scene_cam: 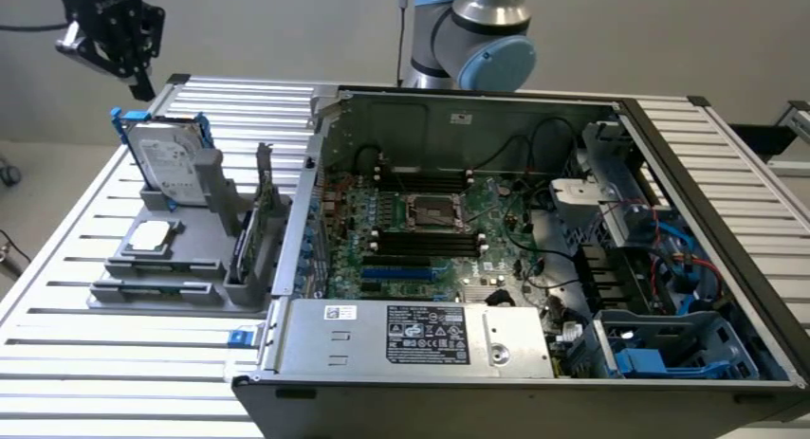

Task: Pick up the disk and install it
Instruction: 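Pick up the disk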

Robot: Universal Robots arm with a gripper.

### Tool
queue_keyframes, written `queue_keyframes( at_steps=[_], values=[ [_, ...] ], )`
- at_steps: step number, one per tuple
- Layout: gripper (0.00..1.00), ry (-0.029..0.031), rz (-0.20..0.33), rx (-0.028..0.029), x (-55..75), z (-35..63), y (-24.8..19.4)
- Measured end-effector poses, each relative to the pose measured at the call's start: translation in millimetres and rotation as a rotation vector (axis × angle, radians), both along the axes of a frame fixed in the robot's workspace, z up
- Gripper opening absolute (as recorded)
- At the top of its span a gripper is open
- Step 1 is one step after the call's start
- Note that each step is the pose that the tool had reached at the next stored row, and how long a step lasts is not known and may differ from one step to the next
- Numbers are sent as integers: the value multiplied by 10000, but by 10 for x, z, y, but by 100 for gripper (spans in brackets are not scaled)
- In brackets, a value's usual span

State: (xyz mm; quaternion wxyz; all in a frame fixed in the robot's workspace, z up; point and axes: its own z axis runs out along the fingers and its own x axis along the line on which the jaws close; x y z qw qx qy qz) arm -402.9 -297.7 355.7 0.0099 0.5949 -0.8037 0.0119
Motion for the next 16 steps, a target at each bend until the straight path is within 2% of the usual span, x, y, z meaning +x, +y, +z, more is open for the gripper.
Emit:
queue_keyframes(
  at_steps=[16],
  values=[
    [11,327,2054,0,-2,-27,0]
  ],
)
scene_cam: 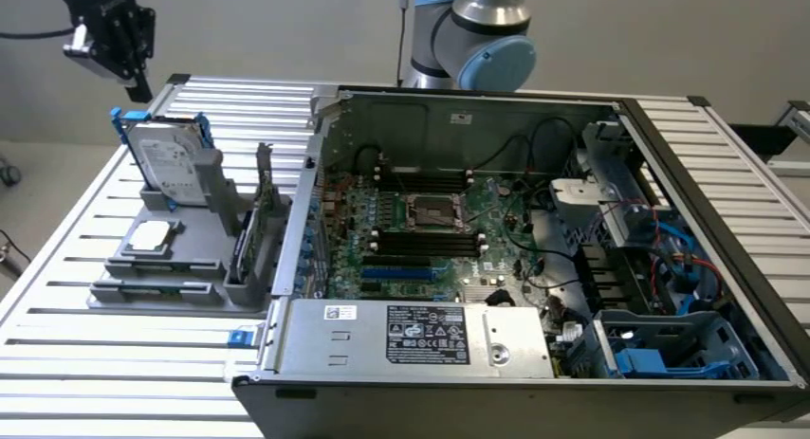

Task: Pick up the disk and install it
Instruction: 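Pick up the disk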

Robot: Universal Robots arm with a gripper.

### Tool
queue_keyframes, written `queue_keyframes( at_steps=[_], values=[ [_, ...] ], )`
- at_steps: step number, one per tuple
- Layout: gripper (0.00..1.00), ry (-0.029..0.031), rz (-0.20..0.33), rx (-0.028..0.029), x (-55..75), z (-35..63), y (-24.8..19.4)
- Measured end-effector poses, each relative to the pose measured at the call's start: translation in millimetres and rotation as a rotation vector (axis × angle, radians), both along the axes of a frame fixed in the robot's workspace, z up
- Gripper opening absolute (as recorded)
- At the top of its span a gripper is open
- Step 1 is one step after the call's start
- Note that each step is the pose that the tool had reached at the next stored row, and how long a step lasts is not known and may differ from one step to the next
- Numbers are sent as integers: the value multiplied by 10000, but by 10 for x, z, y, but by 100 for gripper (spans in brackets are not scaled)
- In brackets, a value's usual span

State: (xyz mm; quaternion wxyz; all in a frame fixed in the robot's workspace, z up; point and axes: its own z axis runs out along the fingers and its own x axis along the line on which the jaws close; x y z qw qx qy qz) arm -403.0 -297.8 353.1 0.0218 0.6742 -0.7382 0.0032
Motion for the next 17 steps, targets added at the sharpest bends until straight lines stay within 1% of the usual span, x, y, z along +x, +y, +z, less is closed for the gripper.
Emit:
queue_keyframes(
  at_steps=[6,7,9,10,15,17],
  values=[
    [11,106,701,11,-1,-11,0],
    [11,129,803,15,-1,-12,0],
    [11,197,970,18,-2,-12,0],
    [11,213,1039,17,-5,-11,0],
    [12,219,1081,18,-5,-11,0],
    [24,218,1082,18,-5,-13,-1]
  ],
)
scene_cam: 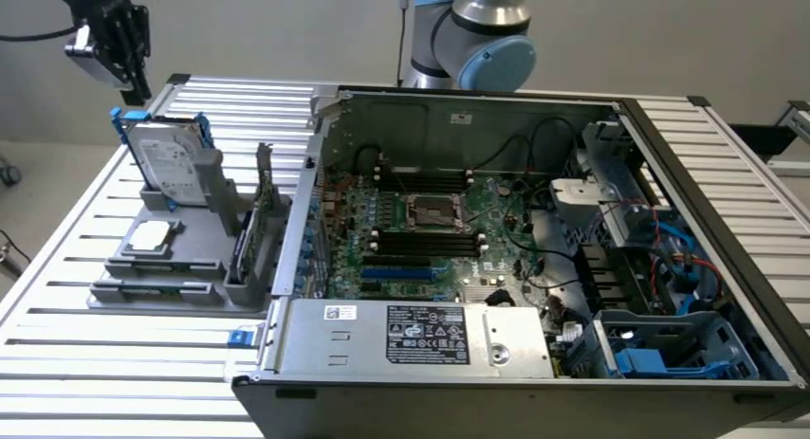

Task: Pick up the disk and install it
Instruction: 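Pick up the disk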

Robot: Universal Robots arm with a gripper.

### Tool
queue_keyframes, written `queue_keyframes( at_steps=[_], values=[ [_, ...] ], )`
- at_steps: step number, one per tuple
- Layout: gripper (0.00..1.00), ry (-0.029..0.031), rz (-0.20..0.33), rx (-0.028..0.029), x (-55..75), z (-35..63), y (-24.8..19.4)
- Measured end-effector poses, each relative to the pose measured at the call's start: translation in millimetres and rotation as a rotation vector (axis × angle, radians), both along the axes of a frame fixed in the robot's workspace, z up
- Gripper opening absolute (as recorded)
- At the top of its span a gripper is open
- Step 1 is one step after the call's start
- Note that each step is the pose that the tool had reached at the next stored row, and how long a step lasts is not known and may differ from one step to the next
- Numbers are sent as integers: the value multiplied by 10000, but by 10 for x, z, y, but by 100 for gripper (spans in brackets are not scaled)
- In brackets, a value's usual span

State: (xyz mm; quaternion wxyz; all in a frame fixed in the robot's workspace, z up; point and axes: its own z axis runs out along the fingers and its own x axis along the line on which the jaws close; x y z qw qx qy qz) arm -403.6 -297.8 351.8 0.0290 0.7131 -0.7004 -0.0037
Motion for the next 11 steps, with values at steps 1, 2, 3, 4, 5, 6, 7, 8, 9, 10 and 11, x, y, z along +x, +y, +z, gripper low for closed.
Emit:
queue_keyframes(
  at_steps=[1,2,3,4,5,6,7,8,9,10,11],
  values=[
    [30,1,6,0,0,0,0],
    [30,0,14,1,0,-3,0],
    [36,-2,26,1,0,-8,0],
    [42,-3,41,1,-1,-14,0],
    [42,0,51,1,-3,-21,0],
    [47,0,61,0,-5,-30,0],
    [53,0,72,0,-9,-40,-1],
    [53,2,83,0,-14,-48,-2],
    [60,0,97,0,-18,-60,-3],
    [60,1,112,1,-21,-75,-6],
    [60,0,125,2,-27,-95,-10]
  ],
)
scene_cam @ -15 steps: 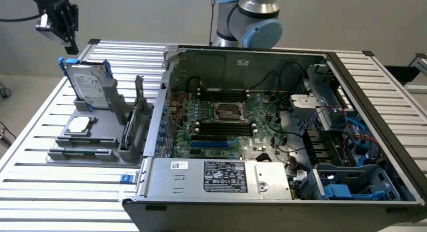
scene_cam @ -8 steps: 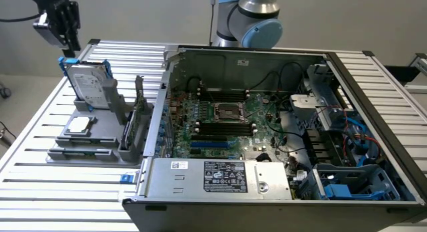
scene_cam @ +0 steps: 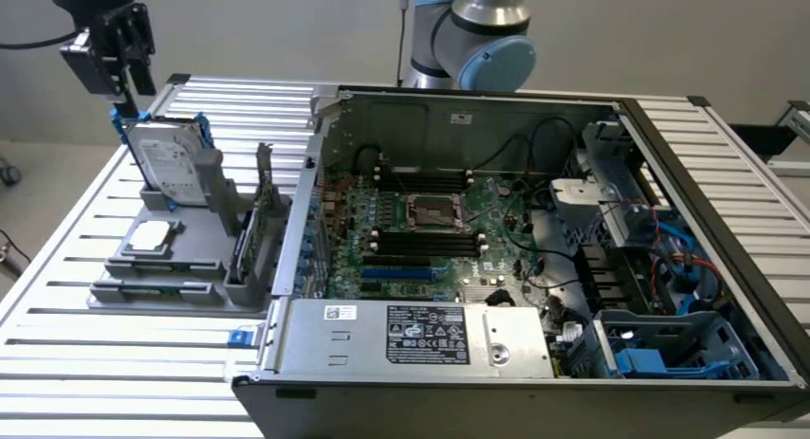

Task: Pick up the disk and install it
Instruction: 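Pick up the disk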

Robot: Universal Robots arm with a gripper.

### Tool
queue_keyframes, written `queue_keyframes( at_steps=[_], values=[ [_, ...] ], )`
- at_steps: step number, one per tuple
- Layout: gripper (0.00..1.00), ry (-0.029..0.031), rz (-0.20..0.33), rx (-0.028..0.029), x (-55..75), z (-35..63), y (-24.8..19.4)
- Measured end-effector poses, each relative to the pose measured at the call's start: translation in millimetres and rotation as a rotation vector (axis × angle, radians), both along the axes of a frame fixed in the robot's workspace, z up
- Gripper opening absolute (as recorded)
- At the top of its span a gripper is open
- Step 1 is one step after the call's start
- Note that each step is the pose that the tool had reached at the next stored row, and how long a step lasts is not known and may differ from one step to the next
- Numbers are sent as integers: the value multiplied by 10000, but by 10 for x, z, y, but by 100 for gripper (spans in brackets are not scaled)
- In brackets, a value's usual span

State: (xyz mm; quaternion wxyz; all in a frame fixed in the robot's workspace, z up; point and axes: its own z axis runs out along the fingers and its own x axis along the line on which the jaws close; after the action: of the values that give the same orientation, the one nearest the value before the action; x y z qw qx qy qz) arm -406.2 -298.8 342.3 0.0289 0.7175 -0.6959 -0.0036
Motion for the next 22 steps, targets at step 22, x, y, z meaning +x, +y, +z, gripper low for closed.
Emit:
queue_keyframes(
  at_steps=[22],
  values=[
    [60,-27,216,42,-151,-400,-31]
  ],
)
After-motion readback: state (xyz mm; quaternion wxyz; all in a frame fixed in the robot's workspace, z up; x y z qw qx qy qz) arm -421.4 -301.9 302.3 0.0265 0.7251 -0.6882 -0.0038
